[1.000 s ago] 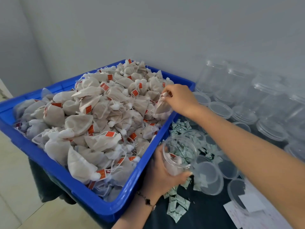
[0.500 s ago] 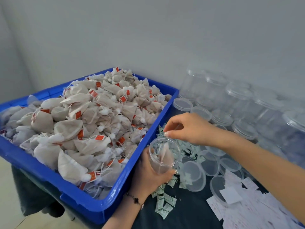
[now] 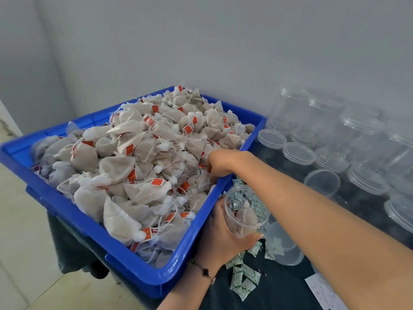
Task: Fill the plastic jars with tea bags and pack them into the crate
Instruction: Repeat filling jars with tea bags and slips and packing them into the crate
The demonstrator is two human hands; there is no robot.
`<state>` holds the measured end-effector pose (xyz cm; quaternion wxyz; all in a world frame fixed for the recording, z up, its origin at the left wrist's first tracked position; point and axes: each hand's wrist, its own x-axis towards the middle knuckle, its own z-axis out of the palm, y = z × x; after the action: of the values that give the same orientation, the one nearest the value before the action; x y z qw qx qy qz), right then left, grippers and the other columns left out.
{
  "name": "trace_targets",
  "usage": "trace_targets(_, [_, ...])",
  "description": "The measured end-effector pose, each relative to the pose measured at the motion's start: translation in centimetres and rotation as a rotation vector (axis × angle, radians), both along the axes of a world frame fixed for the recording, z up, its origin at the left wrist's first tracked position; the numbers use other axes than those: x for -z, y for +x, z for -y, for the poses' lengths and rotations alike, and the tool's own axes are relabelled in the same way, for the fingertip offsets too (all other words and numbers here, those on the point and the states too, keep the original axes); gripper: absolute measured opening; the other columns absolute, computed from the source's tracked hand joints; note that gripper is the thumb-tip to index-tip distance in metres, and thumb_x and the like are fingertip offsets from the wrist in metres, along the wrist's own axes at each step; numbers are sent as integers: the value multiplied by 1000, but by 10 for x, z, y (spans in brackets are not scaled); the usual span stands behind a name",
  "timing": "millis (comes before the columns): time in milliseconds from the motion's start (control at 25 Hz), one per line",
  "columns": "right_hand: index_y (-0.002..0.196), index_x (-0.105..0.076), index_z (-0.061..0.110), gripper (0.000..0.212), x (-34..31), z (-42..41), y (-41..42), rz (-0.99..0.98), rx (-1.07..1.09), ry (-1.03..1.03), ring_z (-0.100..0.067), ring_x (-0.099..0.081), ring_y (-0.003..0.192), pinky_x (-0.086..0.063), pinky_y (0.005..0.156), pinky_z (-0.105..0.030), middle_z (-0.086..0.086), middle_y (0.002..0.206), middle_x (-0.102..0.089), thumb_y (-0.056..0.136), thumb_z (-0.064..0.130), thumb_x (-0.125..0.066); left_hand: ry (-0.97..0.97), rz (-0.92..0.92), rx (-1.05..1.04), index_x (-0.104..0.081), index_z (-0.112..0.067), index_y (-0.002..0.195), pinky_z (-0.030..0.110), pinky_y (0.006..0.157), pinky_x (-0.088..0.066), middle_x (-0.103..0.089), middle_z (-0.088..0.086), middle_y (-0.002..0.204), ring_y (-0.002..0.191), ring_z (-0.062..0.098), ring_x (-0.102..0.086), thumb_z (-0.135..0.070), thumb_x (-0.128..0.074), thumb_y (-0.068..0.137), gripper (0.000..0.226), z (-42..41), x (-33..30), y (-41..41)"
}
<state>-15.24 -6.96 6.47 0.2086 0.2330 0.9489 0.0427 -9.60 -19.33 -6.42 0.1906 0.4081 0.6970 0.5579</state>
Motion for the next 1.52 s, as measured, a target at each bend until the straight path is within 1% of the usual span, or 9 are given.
trace_targets(240, [94,-64,10,12,-7,-4,15,-332,3,2,-24,-60,82,-51,69,-34,-7,95,-62,83,6,-60,26,13,3,-30,-30,132,33,101,-45,-46,-8,131,123,5,-46,-62,-74,48,100,2,-2,1])
trace_targets(520, [94,-60,16,11,-45,-30,62,-772,111,-144,-11,-54,78,-39,67,-21,4,90,-58,92,8,-53,-4,15,14,-33,-21,137,33,104,-43,-46,-7,133,123,7,-46,-62,-74,46,108,4,-4,1])
trace_targets(640, [89,-62,17,13,-80,-25,80,-934,92,-213,-4,-54,71,-42,66,-12,9,81,-58,89,4,-58,-9,23,16,-33,-20,136,24,101,-42,-46,-7,131,121,7,-47,-60,-75,46,107,4,-4,1])
trace_targets(800, [75,-56,23,29,-116,-5,113,-1045,68,-370,-8,-63,66,-57,63,-19,9,77,-61,88,-3,-59,12,32,7,-35,-21,134,11,92,-37,-46,-10,125,116,5,-47,-53,-81,47,103,2,-3,2])
trace_targets(1040, [76,-59,22,28,-98,19,141,-918,133,-519,-6,-66,63,-58,62,-23,3,77,-64,87,-3,-59,39,12,-24,-35,-26,128,24,97,-43,-48,-9,125,117,8,-49,-44,-87,49,96,0,1,1])
trace_targets(1200, [88,-66,19,12,-45,22,136,-564,-41,-195,-10,-62,81,-50,74,-28,7,85,-67,86,10,-59,28,11,-24,-40,-15,128,39,95,-50,-54,-1,125,113,15,-55,-46,-87,50,97,1,-4,2])
trace_targets(1360, [103,-70,15,30,-4,26,123,-138,-245,67,-23,-61,84,-47,66,-31,-4,94,-68,86,4,-49,28,19,-39,-40,-17,127,39,93,-51,-55,0,123,112,15,-57,-60,-78,47,98,4,-9,4])
trace_targets(1440, [104,-69,9,32,2,28,119,-69,-242,96,-25,-59,76,-42,56,-28,-8,90,-67,86,0,-45,30,16,-32,-38,-20,128,38,95,-50,-53,-1,126,115,15,-55,-55,-82,49,97,5,-10,5])
trace_targets(1520, [105,-68,8,31,-4,27,119,-133,-183,4,-25,-61,83,-51,69,-33,-10,95,-68,88,5,-43,38,3,-33,-38,-17,130,40,95,-50,-52,1,127,116,17,-55,-44,-88,53,96,4,-9,4])
